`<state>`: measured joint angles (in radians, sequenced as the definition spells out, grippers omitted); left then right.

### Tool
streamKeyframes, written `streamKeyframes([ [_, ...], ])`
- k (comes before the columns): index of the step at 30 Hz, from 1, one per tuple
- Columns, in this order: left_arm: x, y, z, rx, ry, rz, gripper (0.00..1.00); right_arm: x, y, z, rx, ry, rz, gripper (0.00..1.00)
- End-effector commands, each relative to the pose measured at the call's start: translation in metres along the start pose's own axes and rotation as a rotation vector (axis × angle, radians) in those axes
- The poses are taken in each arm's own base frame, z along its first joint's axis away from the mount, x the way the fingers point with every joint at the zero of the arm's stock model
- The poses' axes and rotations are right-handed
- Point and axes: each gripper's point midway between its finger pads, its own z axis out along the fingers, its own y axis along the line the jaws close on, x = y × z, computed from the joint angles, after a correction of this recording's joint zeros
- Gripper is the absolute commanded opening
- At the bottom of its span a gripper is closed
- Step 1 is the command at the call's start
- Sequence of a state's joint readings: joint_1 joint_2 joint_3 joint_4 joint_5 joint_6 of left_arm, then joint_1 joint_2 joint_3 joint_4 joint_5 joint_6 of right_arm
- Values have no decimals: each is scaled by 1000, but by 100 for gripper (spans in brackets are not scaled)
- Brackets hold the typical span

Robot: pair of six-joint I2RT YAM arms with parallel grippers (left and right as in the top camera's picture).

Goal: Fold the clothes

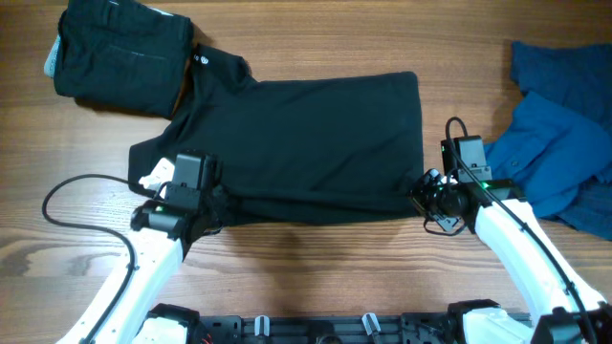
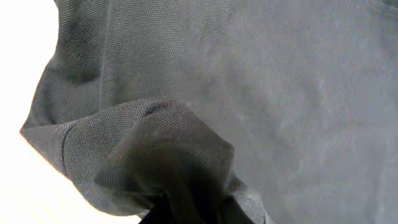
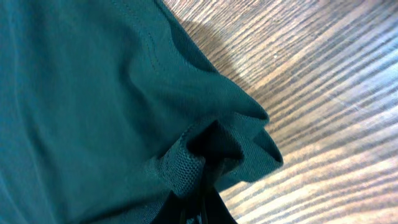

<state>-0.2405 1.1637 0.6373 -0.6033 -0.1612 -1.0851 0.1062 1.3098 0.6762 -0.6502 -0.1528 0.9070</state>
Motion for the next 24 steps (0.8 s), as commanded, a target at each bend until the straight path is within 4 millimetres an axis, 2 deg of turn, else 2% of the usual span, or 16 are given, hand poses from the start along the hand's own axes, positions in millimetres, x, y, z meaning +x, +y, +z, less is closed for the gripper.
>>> streamKeyframes([
  [1,-9,-7,5,-8,-42,42,21,-6,5,5,1,-4,-16,4],
  [3,-10,-10,7,-1,-45,82,24,-7,5,8,4,-3,-16,4],
  [5,-11,-13,9,8,-51,112,33,-8,6,11,5,-1,-15,4],
  [7,-14,-13,9,7,-65,110,51,-8,6,14,7,1,-15,6],
  [8,-15,-14,9,7,-70,109,60,-9,6,15,8,1,-16,9],
  [11,-18,-17,8,17,-89,135,64,-14,3,15,25,-25,-27,28],
  [12,-19,-19,8,24,-93,151,72,-15,3,15,27,-35,-40,34],
  [13,-21,-22,8,36,-101,180,77,-18,5,15,21,-49,-76,43],
  [16,-23,-27,7,51,-113,234,82,-23,12,14,-3,-68,-159,86],
  [18,-24,-29,5,54,-115,252,87,-24,13,14,-4,-72,-193,94],
  [20,-27,-32,0,57,-118,252,89,-27,17,11,-9,-79,-255,100],
  [22,-31,-39,-11,72,-129,267,89,-29,22,5,-10,-83,-305,100],
  [24,-39,-49,-29,99,-151,312,97,-31,26,-6,-3,-81,-314,100],
])
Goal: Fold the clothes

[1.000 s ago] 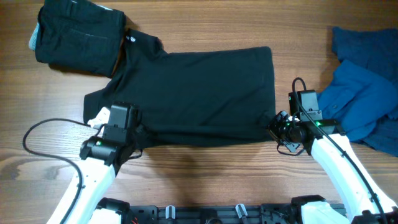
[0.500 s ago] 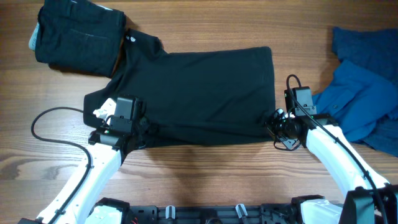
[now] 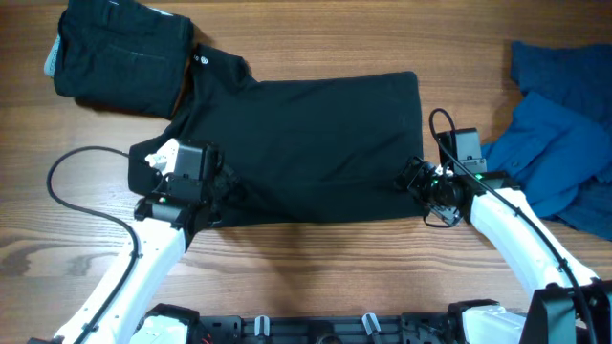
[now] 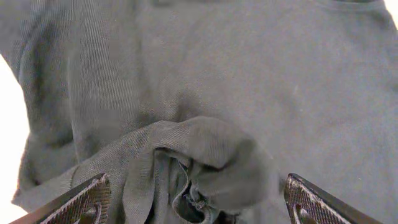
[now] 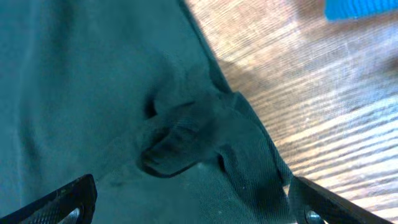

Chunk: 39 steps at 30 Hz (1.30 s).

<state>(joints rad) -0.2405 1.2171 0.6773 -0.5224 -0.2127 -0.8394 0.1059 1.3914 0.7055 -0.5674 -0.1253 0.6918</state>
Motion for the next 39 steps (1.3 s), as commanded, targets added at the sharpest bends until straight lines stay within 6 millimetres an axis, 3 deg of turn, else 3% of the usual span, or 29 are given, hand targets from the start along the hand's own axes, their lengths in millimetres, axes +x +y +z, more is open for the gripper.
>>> streamKeyframes([
  [1,-32,-25,-35,71,-87,89,99,-19,13,-21,2,-39,-95,99],
  [6,-58,-38,-90,132,-152,120,100,-23,34,-54,-51,-23,-150,99],
  [9,-63,-34,-120,153,-172,113,100,-6,71,-74,-255,55,-287,100],
  [12,-60,-24,-136,157,-177,109,99,13,94,-87,-422,132,-370,99],
  [16,-57,-2,-144,103,-188,35,100,38,115,-93,-512,196,-444,99],
  [20,-51,21,-141,27,-149,-1,100,83,155,-98,-593,227,-624,98],
  [23,-48,37,-139,-27,-122,-27,100,111,181,-89,-554,188,-669,92],
  [26,-50,48,-139,-44,-109,-106,100,136,203,-81,-564,174,-717,80],
  [31,-57,65,-141,-47,-99,-219,100,169,232,-44,-587,202,-775,80],
  [36,-54,82,-141,-98,-79,-270,100,180,247,-7,-572,216,-811,80],
  [39,-51,85,-141,-111,-69,-273,100,184,262,2,-563,202,-877,80],
])
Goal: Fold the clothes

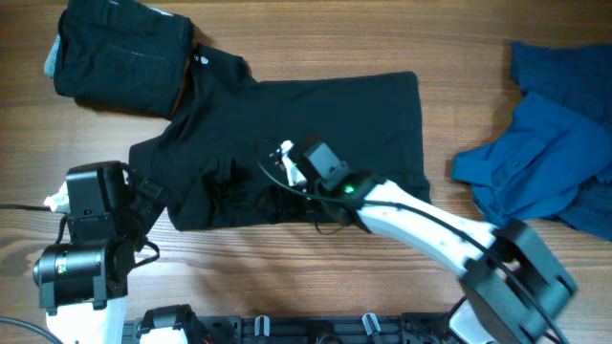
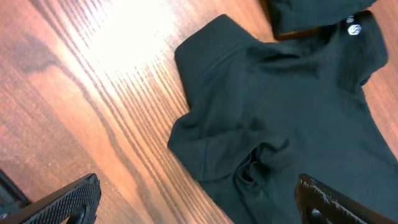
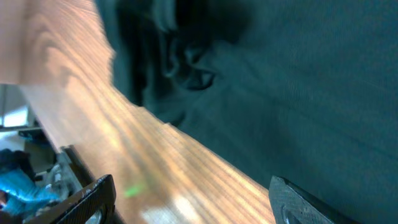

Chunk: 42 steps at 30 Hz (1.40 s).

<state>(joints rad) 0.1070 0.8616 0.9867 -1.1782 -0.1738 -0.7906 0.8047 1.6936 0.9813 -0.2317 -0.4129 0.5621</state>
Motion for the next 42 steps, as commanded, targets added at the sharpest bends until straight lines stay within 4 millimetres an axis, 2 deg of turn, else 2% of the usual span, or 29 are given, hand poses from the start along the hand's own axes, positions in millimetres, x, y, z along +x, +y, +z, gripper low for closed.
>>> streamKeyframes([
  [1,0,1,-4,9,5,-23,100,-25,12,18,40,-28,-92,80],
  [8,3,4,-4,-4,16,-20,100,-54,35,27,156,-47,-190,83],
  [11,4,6,-4,-11,22,-18,100,-56,35,28,168,-59,-195,83],
  [23,5,7,-4,-16,26,-17,100,-37,1,63,317,-8,-248,69],
  [24,5,7,-4,-16,26,-17,100,-35,2,64,322,-8,-257,64],
  [26,5,7,-4,-16,26,-17,100,-34,5,65,338,-14,-278,61],
  [32,5,7,-4,-16,26,-17,100,-27,17,70,339,-25,-323,61],
  [42,5,7,-4,-16,26,-18,100,-33,33,75,319,-76,-383,60],
])
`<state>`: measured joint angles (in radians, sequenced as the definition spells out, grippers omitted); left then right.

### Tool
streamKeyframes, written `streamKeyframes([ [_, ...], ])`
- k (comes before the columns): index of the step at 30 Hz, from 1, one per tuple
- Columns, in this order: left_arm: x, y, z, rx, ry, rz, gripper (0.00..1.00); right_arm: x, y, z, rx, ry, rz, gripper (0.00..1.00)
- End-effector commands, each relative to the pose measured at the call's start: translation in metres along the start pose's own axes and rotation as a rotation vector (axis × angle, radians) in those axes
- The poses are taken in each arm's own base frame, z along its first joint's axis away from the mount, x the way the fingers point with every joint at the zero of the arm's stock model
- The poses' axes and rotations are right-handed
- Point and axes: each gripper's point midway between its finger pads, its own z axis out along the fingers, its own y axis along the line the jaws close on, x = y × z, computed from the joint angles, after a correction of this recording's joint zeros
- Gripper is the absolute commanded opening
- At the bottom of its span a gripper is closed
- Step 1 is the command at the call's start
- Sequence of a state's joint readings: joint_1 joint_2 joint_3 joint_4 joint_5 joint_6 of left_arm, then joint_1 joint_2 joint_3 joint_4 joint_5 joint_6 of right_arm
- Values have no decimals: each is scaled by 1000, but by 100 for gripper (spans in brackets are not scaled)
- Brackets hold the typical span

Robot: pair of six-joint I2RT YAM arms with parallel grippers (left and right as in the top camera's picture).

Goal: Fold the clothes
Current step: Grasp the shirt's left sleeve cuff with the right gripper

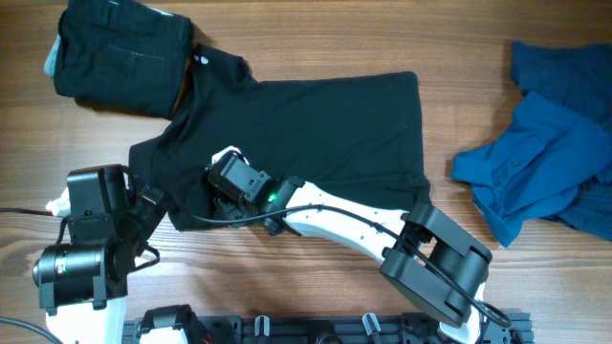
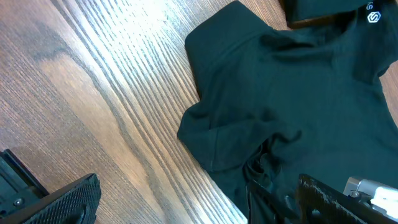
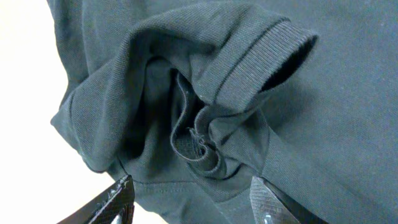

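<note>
A black polo shirt (image 1: pixel 316 134) lies flat across the middle of the table, its collar at the upper left. Its lower left sleeve is bunched into folds (image 3: pixel 205 124), with the ribbed cuff (image 3: pixel 261 50) turned up. My right gripper (image 1: pixel 222 191) has reached across to that corner and hangs open just above the bunch (image 3: pixel 193 205), with nothing between its fingers. My left gripper (image 1: pixel 148 201) is drawn back at the lower left, open (image 2: pixel 196 211), off the shirt's sleeve edge (image 2: pixel 211 143) and over bare wood.
Folded black trousers (image 1: pixel 120 53) lie at the far left, touching the shirt's collar. A crumpled blue garment (image 1: pixel 545 162) lies at the right. The right arm (image 1: pixel 354 220) spans the table's front in front of the shirt's hem.
My right gripper was open over the shirt's lower middle; now it is further left, over the bunched sleeve. The left arm has not moved.
Both grippers were shut on the shirt's lower corners, left and right. Then both stood open there, leaving bunched cloth. After that the left arm was back at the lower left and the right arm had crossed over the shirt; now it is above the bunched left sleeve.
</note>
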<state>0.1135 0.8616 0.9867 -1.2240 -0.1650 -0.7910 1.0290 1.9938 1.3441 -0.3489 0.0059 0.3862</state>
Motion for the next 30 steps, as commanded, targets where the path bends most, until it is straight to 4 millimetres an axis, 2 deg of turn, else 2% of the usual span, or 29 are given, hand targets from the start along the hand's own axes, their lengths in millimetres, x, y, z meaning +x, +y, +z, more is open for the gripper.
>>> streamKeyframes([
  [1,-2,-1,-4,15,-8,-19,100,-8,0,3,22,-32,-40,60],
  [8,-2,-1,-4,15,-7,-19,100,-18,3,2,16,-75,-47,59],
  [16,-1,-3,-4,23,1,-19,100,-10,6,13,-12,-46,-50,60],
  [23,0,-2,-4,22,2,-18,100,-17,7,15,-23,-73,-63,61],
  [27,0,-1,-4,17,4,-18,100,-16,7,24,-30,-73,-61,60],
  [30,-7,5,-4,-19,-38,-20,100,-10,5,31,-28,-56,-43,60],
])
